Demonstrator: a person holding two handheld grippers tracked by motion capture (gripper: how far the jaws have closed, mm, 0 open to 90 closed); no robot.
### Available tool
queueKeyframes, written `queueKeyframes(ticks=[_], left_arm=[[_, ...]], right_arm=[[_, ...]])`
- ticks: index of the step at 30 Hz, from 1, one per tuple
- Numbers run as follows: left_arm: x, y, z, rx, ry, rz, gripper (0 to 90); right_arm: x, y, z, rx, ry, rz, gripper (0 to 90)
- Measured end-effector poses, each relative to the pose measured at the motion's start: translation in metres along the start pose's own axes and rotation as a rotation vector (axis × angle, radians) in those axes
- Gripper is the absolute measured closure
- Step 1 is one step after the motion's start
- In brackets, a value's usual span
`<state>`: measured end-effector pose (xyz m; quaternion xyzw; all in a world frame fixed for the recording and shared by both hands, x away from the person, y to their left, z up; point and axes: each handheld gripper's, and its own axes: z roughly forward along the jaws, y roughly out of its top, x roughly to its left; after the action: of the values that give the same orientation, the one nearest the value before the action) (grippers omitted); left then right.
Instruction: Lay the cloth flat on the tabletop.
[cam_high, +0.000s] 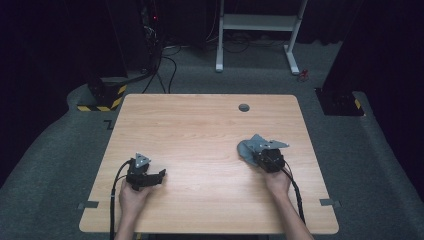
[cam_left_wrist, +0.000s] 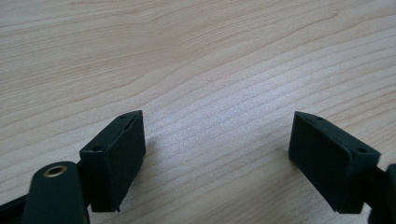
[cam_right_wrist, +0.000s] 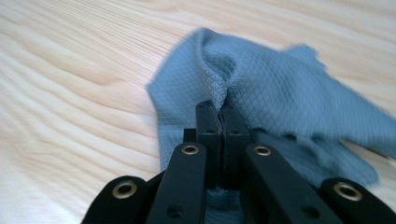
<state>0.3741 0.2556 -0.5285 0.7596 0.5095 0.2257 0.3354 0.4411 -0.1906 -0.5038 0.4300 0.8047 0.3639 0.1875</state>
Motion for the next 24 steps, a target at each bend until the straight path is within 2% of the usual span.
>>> queueKeyframes(ticks=[4,6,8,12,13,14,24], left_arm=[[0.0,0.0,0.0,0.0,0.0,0.001,19.1],[0.0,0.0,0.0,0.0,0.0,0.001,19.2],[0.0,0.0,0.0,0.0,0.0,0.001,19.3],[0.0,0.0,0.0,0.0,0.0,0.001,19.3],[0.0,0.0,0.0,0.0,0.0,0.001,19.3],[0.0,0.0,0.0,0.0,0.0,0.001,19.3],[-0.001,0.0,0.0,-0.002,0.003,-0.001,20.2]], right_arm=[[0.015,0.004,0.0,-0.018,0.034,-0.046,89.1],[0.018,0.005,0.0,-0.022,0.049,-0.046,89.1],[0.03,0.007,0.004,-0.024,0.08,-0.067,89.1],[0.045,0.013,0.006,-0.039,0.117,-0.102,89.1],[0.045,0.013,0.006,-0.039,0.117,-0.102,89.1],[0.054,0.016,0.008,-0.043,0.14,-0.115,89.1],[0.094,0.027,0.016,-0.059,0.25,-0.17,89.1]])
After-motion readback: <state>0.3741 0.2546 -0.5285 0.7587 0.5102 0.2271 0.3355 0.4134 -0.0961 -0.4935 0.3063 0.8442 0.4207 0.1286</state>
